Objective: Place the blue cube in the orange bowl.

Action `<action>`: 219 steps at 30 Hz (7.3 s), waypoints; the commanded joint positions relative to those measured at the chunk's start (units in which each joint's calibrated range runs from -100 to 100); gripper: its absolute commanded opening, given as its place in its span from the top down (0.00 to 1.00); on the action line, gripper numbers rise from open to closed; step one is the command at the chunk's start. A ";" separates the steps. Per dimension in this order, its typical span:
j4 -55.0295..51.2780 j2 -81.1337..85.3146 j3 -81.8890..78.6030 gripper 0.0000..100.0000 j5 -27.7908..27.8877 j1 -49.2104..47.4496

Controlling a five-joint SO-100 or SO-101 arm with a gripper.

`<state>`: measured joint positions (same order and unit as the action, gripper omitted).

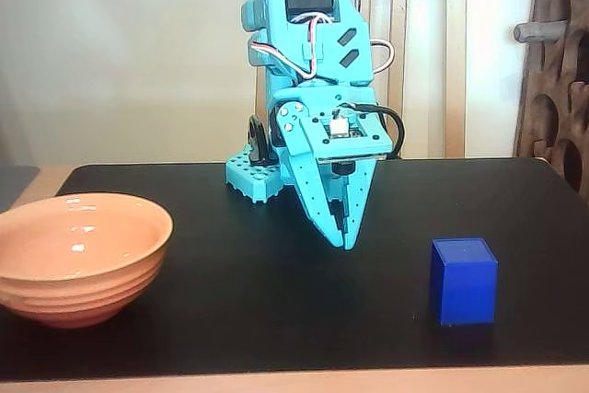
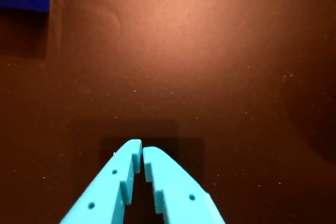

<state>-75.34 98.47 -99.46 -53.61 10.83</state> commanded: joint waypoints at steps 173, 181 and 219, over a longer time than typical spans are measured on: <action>30.65 -32.64 28.32 0.73 -13.95 -19.26; 36.93 -38.44 28.32 0.73 -13.95 -19.36; 46.42 -47.90 25.68 0.73 -21.99 -20.56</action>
<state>-30.16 51.32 -77.80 -72.57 -11.30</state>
